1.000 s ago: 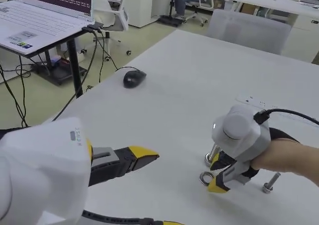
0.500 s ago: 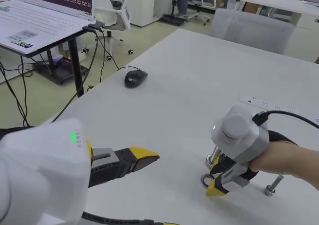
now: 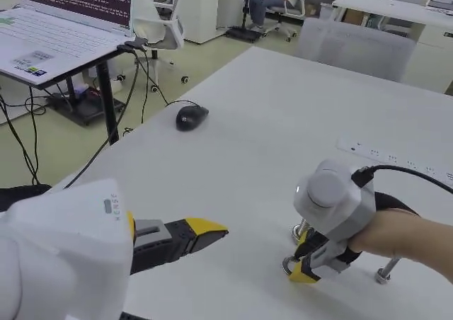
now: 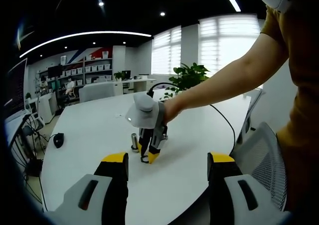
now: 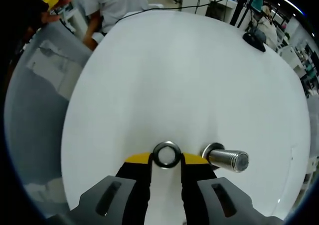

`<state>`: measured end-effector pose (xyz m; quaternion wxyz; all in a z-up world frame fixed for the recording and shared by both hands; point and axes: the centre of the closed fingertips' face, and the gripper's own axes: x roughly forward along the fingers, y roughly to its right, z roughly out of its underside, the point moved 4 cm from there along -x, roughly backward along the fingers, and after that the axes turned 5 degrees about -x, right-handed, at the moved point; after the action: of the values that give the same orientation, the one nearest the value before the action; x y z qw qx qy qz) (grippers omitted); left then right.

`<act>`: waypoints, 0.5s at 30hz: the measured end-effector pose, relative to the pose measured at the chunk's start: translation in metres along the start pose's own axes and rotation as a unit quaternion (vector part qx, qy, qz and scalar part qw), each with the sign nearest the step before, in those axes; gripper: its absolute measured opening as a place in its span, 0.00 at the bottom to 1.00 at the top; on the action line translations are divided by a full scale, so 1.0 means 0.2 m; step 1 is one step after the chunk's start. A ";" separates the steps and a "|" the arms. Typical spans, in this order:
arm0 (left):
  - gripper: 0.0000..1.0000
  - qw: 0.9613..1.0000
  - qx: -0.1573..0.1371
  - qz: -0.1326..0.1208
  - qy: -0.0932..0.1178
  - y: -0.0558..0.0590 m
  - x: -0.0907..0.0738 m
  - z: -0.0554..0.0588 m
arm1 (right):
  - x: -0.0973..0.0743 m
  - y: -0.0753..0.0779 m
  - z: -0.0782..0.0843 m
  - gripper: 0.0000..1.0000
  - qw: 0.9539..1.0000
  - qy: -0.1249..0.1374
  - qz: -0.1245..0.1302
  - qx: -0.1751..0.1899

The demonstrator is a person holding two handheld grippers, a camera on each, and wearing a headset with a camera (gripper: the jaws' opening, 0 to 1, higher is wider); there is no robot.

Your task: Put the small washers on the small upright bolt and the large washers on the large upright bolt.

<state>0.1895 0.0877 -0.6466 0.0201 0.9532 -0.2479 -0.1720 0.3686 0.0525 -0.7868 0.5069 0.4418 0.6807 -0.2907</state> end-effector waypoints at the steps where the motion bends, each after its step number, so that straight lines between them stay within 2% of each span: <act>1: 0.63 1.000 0.000 0.000 -0.001 0.00 0.00 0.00 | 0.00 0.00 0.00 0.22 1.000 0.002 -0.002 0.002; 9: 0.63 1.000 0.003 0.000 -0.004 0.00 -0.01 0.00 | -0.03 -0.04 0.02 0.22 1.000 -0.001 -0.005 -0.002; 15: 0.63 1.000 0.002 0.005 -0.008 0.02 0.01 0.02 | -0.11 -0.05 0.05 0.22 1.000 -0.009 0.004 -0.010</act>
<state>0.1890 0.0834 -0.6503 0.0167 0.9506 -0.2530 -0.1790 0.3658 0.0333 -0.7705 0.5188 0.4364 0.6772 -0.2861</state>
